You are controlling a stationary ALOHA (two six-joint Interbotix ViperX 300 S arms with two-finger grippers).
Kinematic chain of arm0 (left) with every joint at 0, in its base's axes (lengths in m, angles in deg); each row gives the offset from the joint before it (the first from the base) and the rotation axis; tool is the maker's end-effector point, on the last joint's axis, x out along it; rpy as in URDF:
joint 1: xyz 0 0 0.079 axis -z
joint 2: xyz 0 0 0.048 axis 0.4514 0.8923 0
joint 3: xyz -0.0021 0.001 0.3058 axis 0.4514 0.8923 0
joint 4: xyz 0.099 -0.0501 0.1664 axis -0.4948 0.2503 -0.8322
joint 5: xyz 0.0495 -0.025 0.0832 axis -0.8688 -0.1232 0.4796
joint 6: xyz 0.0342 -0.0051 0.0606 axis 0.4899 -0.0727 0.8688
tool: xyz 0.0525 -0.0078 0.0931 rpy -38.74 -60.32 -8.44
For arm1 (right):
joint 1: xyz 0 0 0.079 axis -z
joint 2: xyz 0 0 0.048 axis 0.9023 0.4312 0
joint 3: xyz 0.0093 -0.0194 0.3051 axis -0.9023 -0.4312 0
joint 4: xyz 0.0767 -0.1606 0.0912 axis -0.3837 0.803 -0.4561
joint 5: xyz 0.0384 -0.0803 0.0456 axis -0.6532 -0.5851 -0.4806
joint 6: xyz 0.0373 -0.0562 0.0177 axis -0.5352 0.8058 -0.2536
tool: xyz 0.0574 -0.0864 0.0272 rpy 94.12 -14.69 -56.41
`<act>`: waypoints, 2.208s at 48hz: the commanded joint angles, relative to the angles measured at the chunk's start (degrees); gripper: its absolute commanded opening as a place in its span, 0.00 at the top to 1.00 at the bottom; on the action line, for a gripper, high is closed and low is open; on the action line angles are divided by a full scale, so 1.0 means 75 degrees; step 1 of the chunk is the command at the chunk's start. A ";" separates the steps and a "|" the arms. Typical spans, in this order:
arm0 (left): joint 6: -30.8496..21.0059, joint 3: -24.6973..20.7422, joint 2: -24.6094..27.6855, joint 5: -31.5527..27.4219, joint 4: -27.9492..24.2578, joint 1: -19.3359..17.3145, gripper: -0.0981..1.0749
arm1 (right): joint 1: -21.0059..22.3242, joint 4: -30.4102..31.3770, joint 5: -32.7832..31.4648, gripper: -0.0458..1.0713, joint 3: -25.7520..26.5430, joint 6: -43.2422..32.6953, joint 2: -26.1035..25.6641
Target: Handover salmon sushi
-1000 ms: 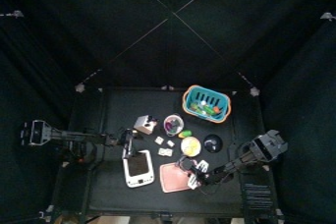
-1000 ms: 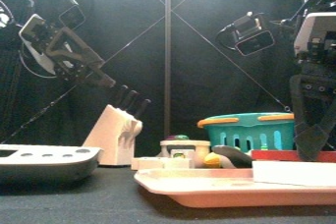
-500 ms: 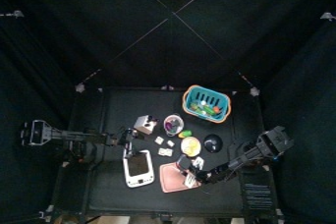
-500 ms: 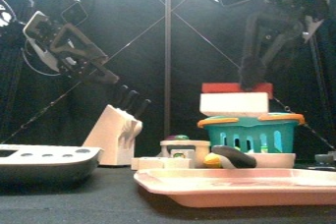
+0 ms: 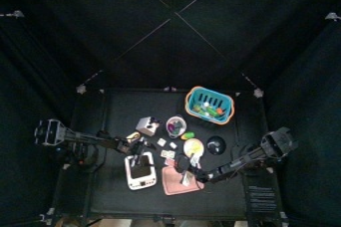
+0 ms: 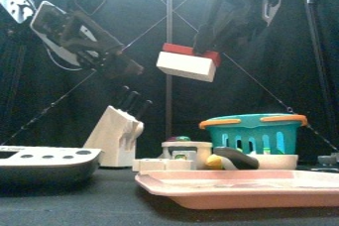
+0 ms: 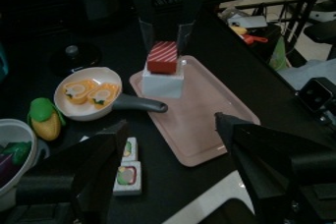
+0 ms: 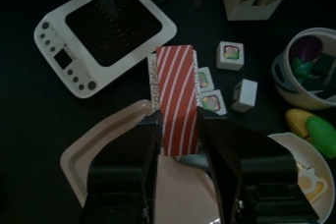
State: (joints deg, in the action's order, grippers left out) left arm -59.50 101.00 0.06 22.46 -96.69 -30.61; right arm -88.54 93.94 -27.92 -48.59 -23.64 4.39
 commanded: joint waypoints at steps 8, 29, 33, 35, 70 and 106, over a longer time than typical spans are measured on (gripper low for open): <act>0.0000 -0.0645 0.0387 0.0176 0.0000 0.0047 0.04 | 0.0223 0.0281 0.0047 0.53 0.0223 -0.0047 -0.0105; 0.0000 -0.1266 0.1172 0.0188 0.0141 0.0012 0.04 | 0.0328 0.0457 0.0223 0.53 0.0352 0.0000 0.0035; 0.0000 -0.1383 0.1301 0.0188 0.0152 0.0012 0.04 | 0.0352 0.0445 0.0223 0.53 0.0352 0.0012 0.0059; 0.0000 -0.1418 0.1359 0.0188 0.0152 0.0012 0.04 | 0.0352 0.0457 0.0223 0.53 0.0340 0.0012 0.0059; 0.0000 -0.1465 0.1441 0.0188 -0.0023 0.0012 0.38 | 0.0398 0.0457 0.0223 0.53 0.0387 0.0023 0.0059; 0.0000 -0.1418 0.1465 0.0152 -0.0012 0.0000 0.50 | 0.0422 0.0457 0.0223 0.53 0.0398 0.0023 0.0059</act>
State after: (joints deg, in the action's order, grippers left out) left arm -59.59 90.98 11.31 23.34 -96.69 -30.43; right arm -85.73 97.02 -26.25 -47.10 -23.56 5.79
